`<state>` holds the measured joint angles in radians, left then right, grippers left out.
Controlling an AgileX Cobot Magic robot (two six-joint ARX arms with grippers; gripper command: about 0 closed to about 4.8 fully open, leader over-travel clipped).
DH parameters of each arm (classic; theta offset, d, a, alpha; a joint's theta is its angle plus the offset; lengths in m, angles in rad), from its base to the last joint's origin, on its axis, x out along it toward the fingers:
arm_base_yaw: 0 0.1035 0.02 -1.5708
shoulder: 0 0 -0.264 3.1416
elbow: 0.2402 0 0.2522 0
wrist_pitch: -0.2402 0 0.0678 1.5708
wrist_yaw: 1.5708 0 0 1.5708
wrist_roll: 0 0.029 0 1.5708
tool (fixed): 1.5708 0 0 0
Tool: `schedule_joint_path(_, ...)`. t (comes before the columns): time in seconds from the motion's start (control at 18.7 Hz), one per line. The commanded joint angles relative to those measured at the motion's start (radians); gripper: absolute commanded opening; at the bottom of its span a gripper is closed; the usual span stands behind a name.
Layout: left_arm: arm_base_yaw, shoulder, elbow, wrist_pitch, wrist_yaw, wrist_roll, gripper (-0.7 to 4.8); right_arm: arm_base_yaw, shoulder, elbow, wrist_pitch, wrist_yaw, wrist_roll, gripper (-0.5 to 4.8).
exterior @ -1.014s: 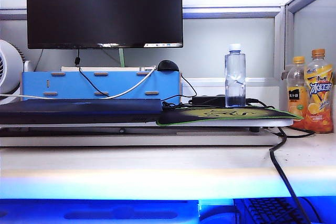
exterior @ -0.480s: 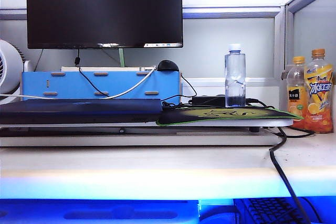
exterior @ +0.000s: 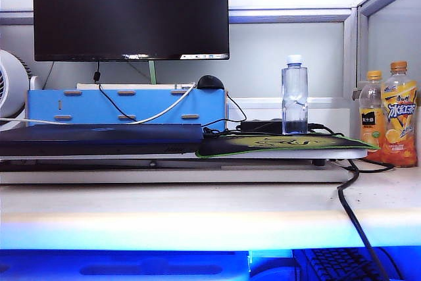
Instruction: Pick up the mineral water bottle and place it on the laptop.
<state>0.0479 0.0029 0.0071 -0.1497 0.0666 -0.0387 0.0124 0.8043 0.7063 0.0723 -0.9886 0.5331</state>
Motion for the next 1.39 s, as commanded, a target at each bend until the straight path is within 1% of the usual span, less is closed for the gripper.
schedule_joint_path(0.05,0.000,-0.002,0.000,0.000,0.001,0.001,-0.02,0.001,0.000,0.006,-0.026,0.171,-0.139,4.79)
schedule_joint_path(0.16,0.000,-0.002,0.000,0.000,0.001,0.001,-0.02,0.003,0.014,0.006,-0.053,0.304,-0.284,4.79)
schedule_joint_path(0.21,0.000,-0.002,0.000,0.000,0.001,0.002,-0.02,0.020,0.027,0.006,-0.054,0.418,-0.385,4.79)
schedule_joint_path(0.27,0.000,-0.002,0.000,0.001,0.001,0.001,-0.02,0.077,0.055,0.006,-0.039,0.664,-0.524,4.79)
schedule_joint_path(0.32,0.000,-0.002,0.000,0.000,0.001,0.001,-0.02,0.124,0.090,0.006,-0.007,0.796,-0.607,4.79)
schedule_joint_path(0.37,0.000,-0.002,0.000,0.000,0.001,0.001,-0.02,0.159,0.130,0.008,0.028,0.857,-0.652,4.79)
schedule_joint_path(0.48,0.000,-0.002,0.000,0.000,0.001,0.001,-0.02,0.216,0.233,0.008,0.117,0.950,-0.668,4.79)
schedule_joint_path(0.53,0.000,-0.002,0.000,0.000,0.001,0.002,-0.02,0.257,0.345,0.010,0.215,1.071,-0.668,4.79)
schedule_joint_path(0.64,0.000,-0.002,0.000,0.000,0.001,0.002,-0.02,0.277,0.468,0.037,0.298,1.186,-0.672,4.79)
schedule_joint_path(0.69,0.000,-0.002,0.000,0.000,0.001,0.002,-0.02,0.277,0.572,0.077,0.378,1.242,-0.690,4.79)
schedule_joint_path(0.8,0.000,-0.002,0.000,0.000,0.001,0.001,-0.02,0.277,0.696,0.152,0.443,1.256,-0.727,4.79)
schedule_joint_path(0.85,0.000,-0.002,0.000,0.000,0.001,0.001,-0.02,0.277,0.802,0.236,0.465,1.255,-0.747,4.79)
schedule_joint_path(0.91,0.000,-0.002,0.000,0.000,0.001,0.002,-0.02,0.277,0.895,0.320,0.468,1.256,-0.747,4.79)
schedule_joint_path(1.01,0.000,-0.002,0.000,0.001,0.001,0.002,-0.02,0.274,0.991,0.413,0.454,1.268,-0.747,4.79)
schedule_joint_path(1.07,0.000,-0.002,0.000,0.000,0.002,0.001,-0.02,0.274,1.070,0.497,0.435,1.286,-0.748,4.79)
schedule_joint_path(1.28,0.000,-0.002,0.000,0.001,0.001,0.002,-0.02,0.271,1.204,0.651,0.429,1.310,-0.750,4.79)
schedule_joint_path(1.39,0.000,-0.002,0.000,0.000,0.002,0.002,-0.02,0.270,1.257,0.719,0.425,1.323,-0.772,4.79)
